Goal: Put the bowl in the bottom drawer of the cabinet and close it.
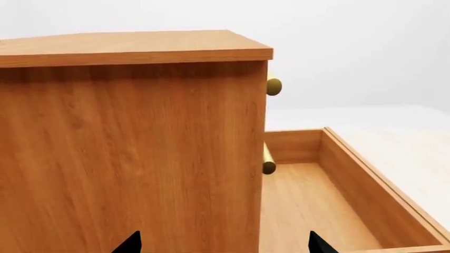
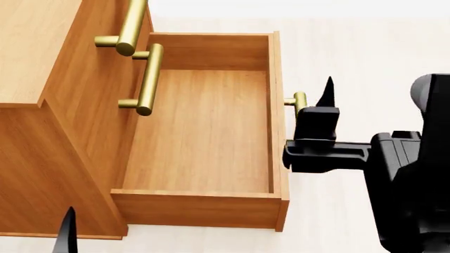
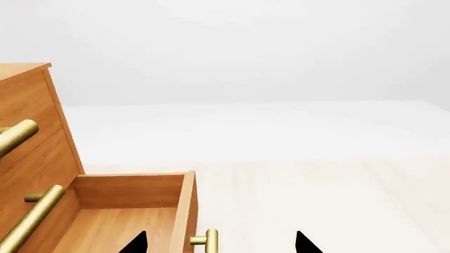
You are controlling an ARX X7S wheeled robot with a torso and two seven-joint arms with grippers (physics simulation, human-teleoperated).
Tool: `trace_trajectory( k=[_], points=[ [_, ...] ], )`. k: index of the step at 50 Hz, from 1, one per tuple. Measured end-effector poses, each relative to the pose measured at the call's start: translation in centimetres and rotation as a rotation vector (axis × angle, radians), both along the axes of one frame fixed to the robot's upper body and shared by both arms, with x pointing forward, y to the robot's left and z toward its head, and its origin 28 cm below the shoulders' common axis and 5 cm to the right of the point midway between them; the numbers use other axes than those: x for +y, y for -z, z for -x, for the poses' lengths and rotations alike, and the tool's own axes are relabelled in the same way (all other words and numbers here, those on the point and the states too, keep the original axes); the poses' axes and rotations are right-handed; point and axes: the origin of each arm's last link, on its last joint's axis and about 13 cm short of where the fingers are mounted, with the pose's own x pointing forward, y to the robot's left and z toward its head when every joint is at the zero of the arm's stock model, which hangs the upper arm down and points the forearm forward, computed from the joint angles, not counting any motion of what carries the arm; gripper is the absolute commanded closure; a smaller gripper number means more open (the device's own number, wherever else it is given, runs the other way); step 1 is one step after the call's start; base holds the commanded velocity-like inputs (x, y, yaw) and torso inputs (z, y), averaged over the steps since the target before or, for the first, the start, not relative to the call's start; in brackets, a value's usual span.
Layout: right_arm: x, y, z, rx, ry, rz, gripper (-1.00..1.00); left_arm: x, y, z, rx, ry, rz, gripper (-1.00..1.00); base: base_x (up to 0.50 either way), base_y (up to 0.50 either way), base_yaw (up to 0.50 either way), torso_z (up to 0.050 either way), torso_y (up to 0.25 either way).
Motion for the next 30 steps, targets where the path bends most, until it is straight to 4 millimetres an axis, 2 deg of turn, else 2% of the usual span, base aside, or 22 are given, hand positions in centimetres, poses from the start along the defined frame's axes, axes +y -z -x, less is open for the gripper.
trace_trajectory(
  k=[15,30],
  points=[
    [-2.9,0.6,4.3,-0.025,0.053,-0.009,-1.0,0.0,0.0,0.0,0.005,-0.006,-0.004,-1.0,0.0,0.0,0.0,0.0,0.0],
    [-5.3,2.0,8.2,-0.035,0.064,-0.109,-1.0,0.0,0.0,0.0,0.003,-0.004,-0.003,-1.0,0.0,0.0,0.0,0.0,0.0]
  ],
)
